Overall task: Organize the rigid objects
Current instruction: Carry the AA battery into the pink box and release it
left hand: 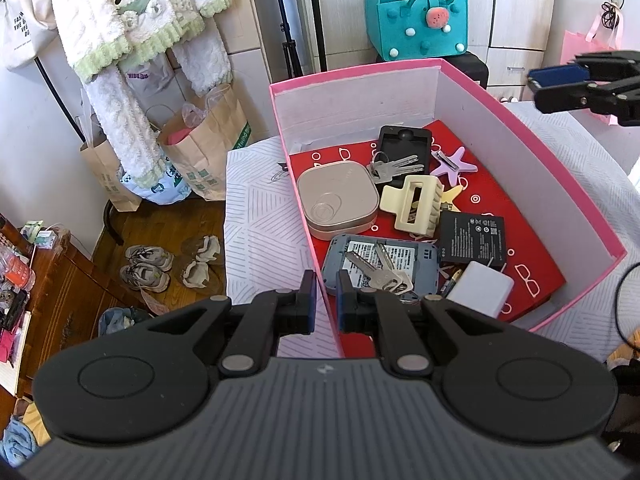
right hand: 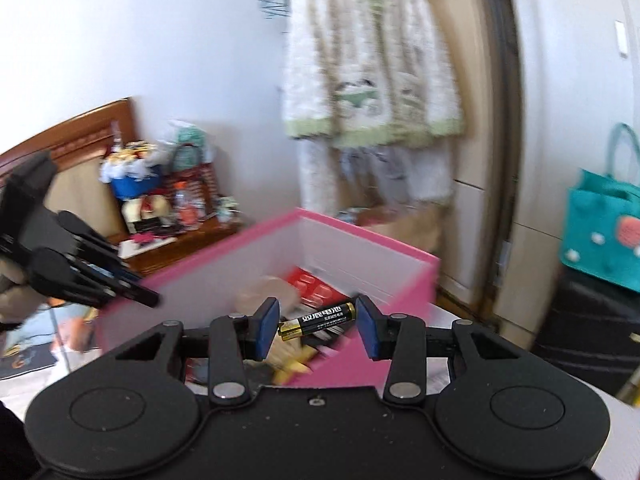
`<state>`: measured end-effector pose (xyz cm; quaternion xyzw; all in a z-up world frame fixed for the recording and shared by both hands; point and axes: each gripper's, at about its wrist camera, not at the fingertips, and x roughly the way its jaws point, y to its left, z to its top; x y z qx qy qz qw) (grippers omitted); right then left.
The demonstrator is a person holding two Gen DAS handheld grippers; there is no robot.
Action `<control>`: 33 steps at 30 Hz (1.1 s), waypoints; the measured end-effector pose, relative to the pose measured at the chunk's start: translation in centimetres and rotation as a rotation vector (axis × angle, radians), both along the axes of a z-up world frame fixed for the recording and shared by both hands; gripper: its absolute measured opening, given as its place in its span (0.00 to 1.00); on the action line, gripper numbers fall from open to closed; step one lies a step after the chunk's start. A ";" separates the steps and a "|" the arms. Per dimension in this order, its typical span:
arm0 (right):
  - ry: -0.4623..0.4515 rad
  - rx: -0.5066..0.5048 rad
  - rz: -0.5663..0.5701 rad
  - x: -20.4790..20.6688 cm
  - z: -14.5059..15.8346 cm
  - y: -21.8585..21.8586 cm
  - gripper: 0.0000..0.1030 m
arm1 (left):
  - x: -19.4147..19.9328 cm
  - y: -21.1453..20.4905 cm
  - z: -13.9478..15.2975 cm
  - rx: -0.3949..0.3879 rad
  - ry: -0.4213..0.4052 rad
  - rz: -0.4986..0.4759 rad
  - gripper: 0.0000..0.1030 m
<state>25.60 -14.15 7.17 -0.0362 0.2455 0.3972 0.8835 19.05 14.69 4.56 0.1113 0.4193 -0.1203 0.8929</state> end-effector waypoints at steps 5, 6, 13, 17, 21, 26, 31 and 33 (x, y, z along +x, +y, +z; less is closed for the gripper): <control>0.007 -0.039 0.049 1.7 0.0 3.3 0.46 | 0.0 0.1 0.1 -0.007 0.000 0.003 0.08; 0.037 -0.032 0.073 2.3 -0.1 3.9 0.46 | 0.1 0.0 0.1 -0.009 0.001 0.004 0.08; 0.266 -0.026 0.178 4.3 -1.1 8.2 0.46 | 0.1 0.1 0.1 -0.011 0.002 0.005 0.08; 0.314 -0.077 0.217 3.9 -2.2 10.3 0.46 | 0.0 0.2 0.1 -0.012 0.003 0.004 0.08; 0.317 -0.051 0.209 3.7 -2.1 10.2 0.47 | 0.0 0.1 0.1 -0.012 0.002 0.004 0.08; 0.288 0.036 0.161 3.6 -0.3 7.3 0.48 | -0.1 0.1 0.0 -0.018 -0.001 0.003 0.08; 0.220 0.079 0.053 2.9 1.3 3.4 0.52 | -0.1 0.2 0.0 -0.023 -0.001 0.001 0.08; 0.204 0.090 -0.009 3.1 1.6 1.6 0.52 | -0.1 0.3 0.0 -0.025 -0.001 -0.001 0.08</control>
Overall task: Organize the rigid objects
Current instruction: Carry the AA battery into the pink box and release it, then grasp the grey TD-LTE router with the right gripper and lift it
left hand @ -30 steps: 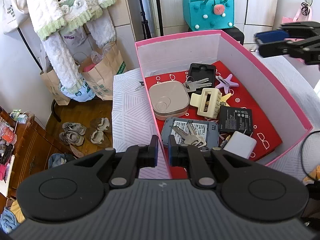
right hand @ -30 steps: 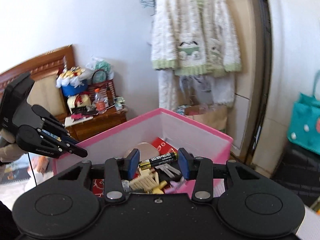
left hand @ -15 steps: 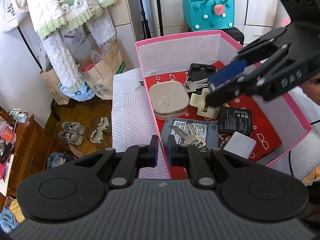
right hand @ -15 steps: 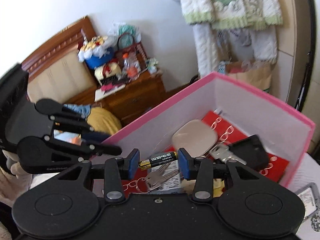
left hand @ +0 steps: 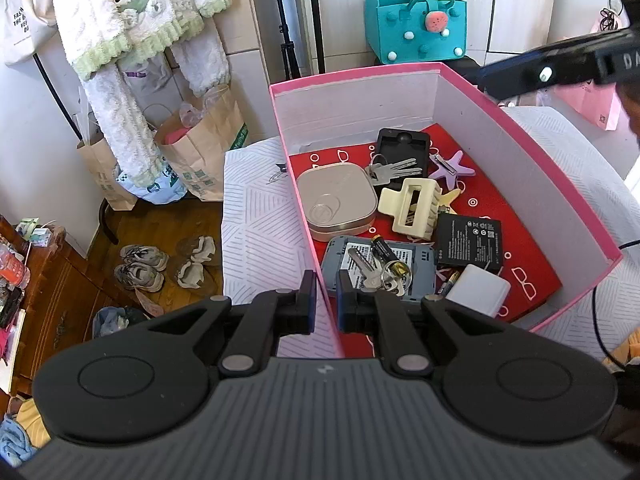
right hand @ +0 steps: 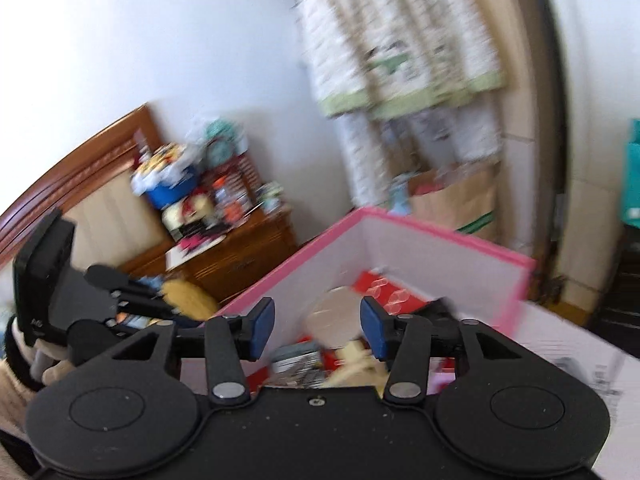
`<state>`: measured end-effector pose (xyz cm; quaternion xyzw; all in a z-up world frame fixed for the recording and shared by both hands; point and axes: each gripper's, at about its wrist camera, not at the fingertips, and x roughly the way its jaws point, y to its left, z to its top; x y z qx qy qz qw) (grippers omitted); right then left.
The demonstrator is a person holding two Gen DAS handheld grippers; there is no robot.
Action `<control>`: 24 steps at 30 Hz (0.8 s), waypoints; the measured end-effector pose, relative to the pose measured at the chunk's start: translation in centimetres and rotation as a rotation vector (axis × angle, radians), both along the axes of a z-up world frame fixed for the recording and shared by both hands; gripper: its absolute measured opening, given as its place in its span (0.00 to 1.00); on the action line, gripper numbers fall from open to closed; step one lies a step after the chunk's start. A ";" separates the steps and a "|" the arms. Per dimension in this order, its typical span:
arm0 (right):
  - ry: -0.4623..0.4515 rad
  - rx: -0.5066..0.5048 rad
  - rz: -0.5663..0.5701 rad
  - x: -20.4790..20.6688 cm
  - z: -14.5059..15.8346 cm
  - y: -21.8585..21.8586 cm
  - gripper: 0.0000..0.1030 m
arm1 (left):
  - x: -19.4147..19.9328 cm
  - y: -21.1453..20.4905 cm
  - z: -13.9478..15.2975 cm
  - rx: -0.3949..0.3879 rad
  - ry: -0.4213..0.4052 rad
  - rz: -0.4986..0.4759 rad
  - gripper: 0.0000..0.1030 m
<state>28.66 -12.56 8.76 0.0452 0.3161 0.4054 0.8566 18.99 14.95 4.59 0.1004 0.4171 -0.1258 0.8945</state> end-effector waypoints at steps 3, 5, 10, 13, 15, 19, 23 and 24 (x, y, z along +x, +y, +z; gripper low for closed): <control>0.014 0.014 -0.112 0.4 -0.1 -3.1 0.52 | 0.0 0.1 0.0 -0.001 0.000 -0.002 0.08; 0.020 0.020 -0.166 0.5 -0.3 -5.0 0.53 | 0.0 0.1 0.0 -0.001 -0.002 -0.003 0.08; 0.033 -0.004 -0.249 0.5 -1.8 -7.6 0.57 | 0.1 0.1 0.0 -0.007 -0.002 -0.005 0.08; 0.050 -0.070 -0.288 1.2 -3.8 -7.9 0.58 | 0.2 0.2 0.0 -0.010 -0.002 -0.005 0.08; 0.100 -0.092 -0.310 2.1 -5.6 -8.1 0.60 | 0.2 0.2 0.0 -0.010 -0.002 -0.005 0.08; 0.172 -0.139 -0.343 3.9 -8.8 -8.0 0.66 | 0.2 0.2 0.0 -0.012 -0.002 -0.003 0.08; 0.179 -0.211 -0.377 5.5 -11.3 -7.4 0.73 | 0.2 0.2 0.0 -0.010 -0.002 -0.005 0.08; 0.185 -0.217 -0.398 5.8 -11.7 -7.4 0.76 | 0.2 0.2 0.0 -0.010 -0.001 -0.005 0.08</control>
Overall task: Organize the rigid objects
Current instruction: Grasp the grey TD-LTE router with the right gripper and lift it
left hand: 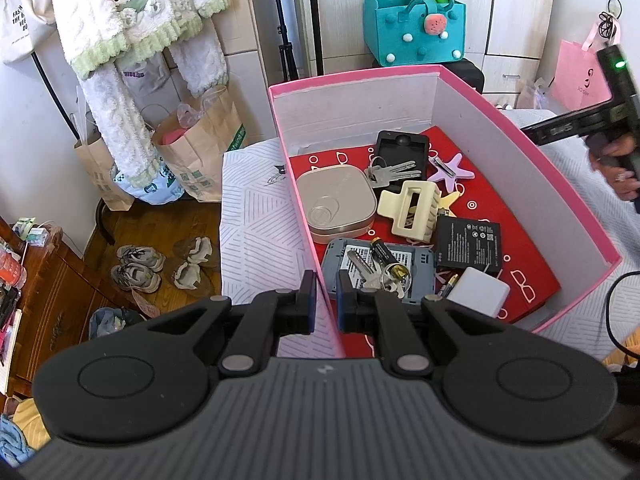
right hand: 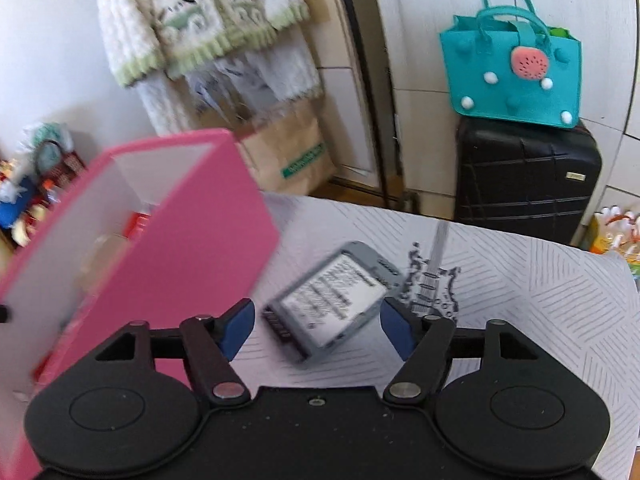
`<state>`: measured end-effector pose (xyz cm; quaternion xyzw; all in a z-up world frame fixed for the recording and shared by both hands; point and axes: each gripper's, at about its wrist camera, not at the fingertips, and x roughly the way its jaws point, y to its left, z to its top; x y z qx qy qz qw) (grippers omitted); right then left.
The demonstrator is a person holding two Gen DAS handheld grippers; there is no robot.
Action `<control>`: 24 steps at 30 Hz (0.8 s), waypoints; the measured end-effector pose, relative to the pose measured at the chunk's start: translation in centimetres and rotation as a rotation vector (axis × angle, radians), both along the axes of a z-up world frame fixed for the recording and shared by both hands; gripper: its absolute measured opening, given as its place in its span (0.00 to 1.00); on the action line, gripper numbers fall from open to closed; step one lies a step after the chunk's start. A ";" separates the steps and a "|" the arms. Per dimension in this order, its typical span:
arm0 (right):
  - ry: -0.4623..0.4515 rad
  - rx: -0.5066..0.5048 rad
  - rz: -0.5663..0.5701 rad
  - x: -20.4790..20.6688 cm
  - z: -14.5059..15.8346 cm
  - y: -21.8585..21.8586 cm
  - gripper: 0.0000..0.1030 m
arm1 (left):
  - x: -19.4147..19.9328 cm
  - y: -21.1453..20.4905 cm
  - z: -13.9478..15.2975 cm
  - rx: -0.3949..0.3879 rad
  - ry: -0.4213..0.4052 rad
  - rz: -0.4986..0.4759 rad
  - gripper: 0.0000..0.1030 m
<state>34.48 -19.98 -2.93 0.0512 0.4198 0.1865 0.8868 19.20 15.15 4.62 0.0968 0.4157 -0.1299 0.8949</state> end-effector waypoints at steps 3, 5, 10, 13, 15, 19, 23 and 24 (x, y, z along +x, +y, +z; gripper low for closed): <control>0.017 0.045 -0.076 1.0 -1.1 -0.6 0.89 | 0.0 0.0 0.0 0.000 -0.001 0.000 0.08; 0.042 0.085 -0.104 1.8 -1.6 -0.8 0.89 | 0.0 0.0 0.0 -0.001 -0.001 0.000 0.08; 0.008 0.036 -0.097 3.2 -1.9 0.9 0.92 | 0.1 -0.1 -0.1 0.001 0.005 0.001 0.08; -0.035 -0.024 -0.047 3.6 -2.3 2.0 0.95 | 0.1 -0.2 -0.2 0.001 0.007 0.001 0.08; -0.069 -0.092 0.000 3.7 -2.4 2.7 0.96 | 0.1 -0.1 -0.2 0.000 0.006 0.001 0.08; -0.124 -0.189 0.084 2.9 -2.6 3.3 0.95 | 0.1 -0.2 -0.2 0.000 0.006 0.003 0.08; -0.090 -0.195 0.101 2.1 -2.1 1.9 0.95 | 0.2 -0.1 -0.2 -0.001 0.003 0.003 0.08; -0.081 -0.196 0.097 1.9 -2.0 1.6 0.95 | 0.2 -0.1 -0.1 -0.001 0.003 0.004 0.08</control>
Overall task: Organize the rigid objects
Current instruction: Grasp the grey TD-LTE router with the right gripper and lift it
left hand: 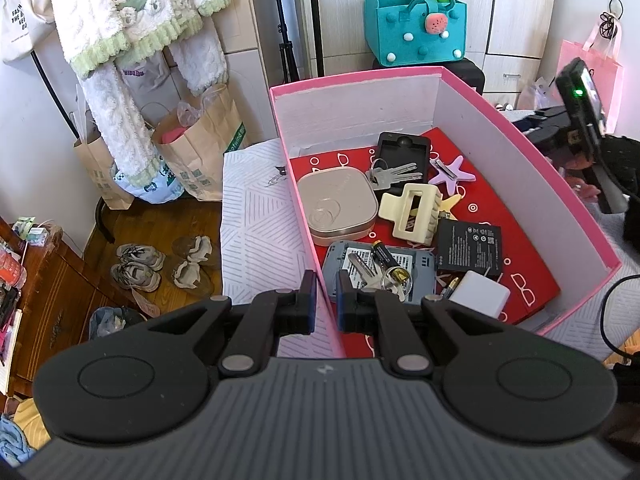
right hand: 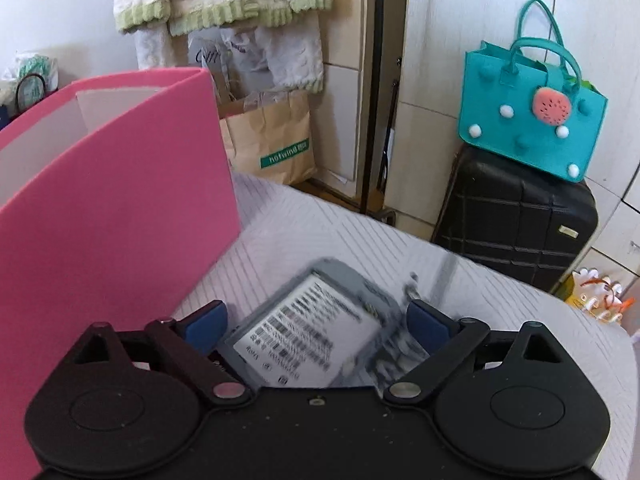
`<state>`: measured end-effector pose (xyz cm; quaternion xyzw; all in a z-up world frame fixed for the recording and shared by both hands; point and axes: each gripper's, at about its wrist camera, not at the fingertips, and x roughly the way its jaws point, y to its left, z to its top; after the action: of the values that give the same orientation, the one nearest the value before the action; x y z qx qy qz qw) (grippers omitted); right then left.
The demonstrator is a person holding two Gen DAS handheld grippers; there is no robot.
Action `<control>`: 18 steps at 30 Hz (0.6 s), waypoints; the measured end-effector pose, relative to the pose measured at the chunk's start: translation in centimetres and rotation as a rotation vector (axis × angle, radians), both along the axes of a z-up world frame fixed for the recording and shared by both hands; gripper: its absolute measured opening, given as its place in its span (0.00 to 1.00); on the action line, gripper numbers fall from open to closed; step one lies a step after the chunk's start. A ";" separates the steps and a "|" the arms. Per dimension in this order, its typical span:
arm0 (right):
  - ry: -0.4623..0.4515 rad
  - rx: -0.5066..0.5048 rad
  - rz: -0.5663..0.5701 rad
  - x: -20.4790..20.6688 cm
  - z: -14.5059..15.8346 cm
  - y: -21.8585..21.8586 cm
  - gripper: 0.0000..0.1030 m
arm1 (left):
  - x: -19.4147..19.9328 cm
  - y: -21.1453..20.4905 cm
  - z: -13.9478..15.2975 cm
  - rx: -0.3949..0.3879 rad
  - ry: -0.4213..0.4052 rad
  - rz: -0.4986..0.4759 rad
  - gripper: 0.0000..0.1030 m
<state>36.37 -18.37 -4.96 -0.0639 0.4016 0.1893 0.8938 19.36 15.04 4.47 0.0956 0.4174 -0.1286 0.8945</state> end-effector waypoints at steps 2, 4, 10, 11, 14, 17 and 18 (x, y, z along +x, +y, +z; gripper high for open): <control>0.015 -0.005 -0.010 -0.7 0.1 -0.9 0.95 | 0.0 0.0 0.0 0.000 0.000 -0.002 0.08; 0.029 -0.007 -0.024 -1.4 0.2 -1.6 0.94 | -0.1 0.0 0.0 -0.001 -0.001 -0.002 0.08; 0.093 0.001 -0.056 -2.5 1.3 -3.7 0.64 | -0.1 -0.1 0.0 -0.001 -0.002 -0.003 0.08; 0.094 0.003 -0.047 -2.5 1.3 -3.8 0.64 | -0.1 0.0 0.1 -0.003 -0.002 -0.003 0.08; 0.068 -0.033 -0.026 -2.5 1.1 -3.3 0.69 | -0.1 -0.1 0.1 -0.003 -0.002 -0.002 0.08; 0.045 -0.031 -0.026 -1.8 0.7 -2.8 0.79 | 0.0 -0.1 0.1 -0.004 0.000 -0.001 0.08; 0.043 -0.012 -0.030 -1.4 0.6 -2.9 0.79 | 0.0 -0.1 0.2 -0.004 0.000 -0.001 0.08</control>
<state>34.97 -21.25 -4.33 -0.0590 0.4229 0.1749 0.8872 19.36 14.97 4.65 0.0938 0.4172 -0.1300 0.8946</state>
